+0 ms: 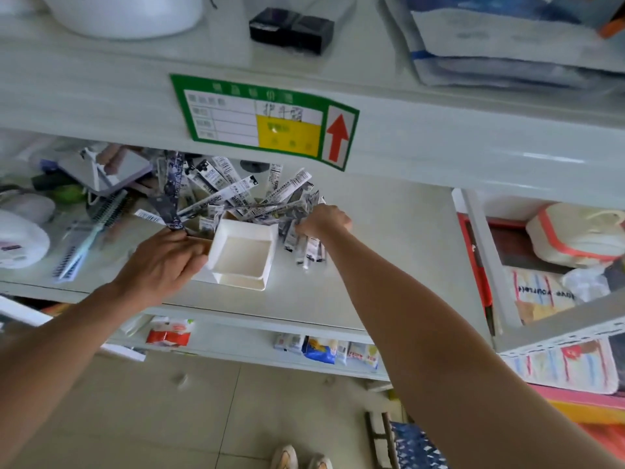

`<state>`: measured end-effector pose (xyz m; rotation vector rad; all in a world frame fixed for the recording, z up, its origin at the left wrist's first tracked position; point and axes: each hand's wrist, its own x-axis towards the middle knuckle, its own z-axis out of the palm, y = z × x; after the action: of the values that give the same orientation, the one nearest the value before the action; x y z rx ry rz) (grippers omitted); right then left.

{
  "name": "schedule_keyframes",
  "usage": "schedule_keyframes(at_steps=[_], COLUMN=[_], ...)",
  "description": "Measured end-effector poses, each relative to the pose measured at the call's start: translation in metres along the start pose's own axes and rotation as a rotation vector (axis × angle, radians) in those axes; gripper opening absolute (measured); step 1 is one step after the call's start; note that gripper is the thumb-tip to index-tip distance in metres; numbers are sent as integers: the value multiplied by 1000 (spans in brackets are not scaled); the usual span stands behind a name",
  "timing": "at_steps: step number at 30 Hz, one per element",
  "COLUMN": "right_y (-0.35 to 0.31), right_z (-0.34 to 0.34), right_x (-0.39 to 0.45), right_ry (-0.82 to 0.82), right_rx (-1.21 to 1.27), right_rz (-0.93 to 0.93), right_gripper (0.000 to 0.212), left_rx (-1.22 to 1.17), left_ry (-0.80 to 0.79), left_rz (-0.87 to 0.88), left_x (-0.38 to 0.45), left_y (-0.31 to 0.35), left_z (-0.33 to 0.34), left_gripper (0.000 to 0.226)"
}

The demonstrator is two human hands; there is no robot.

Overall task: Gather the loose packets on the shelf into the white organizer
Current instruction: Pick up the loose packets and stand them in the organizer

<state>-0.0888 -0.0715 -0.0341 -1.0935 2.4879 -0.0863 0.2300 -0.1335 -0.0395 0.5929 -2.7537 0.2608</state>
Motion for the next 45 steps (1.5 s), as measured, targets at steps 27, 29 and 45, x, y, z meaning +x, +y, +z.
schedule_keyframes(at_steps=[27,29,45], right_y=[5,-43,-175], right_z=[-69,-63,-23], right_x=[-113,-122,-88], right_ry=[-499,-314,224], right_rx=[1753,1833,1907], right_rz=[-436,-485,-348], right_gripper=[29,19,34], left_rx=[-95,-126,-184], left_ry=[122,157,258], left_rz=[-40,-22,-13], left_x=[-3,-3,-3], left_y=[-11,-12,-20], left_z=[9,7,23], left_gripper=[32,26,39])
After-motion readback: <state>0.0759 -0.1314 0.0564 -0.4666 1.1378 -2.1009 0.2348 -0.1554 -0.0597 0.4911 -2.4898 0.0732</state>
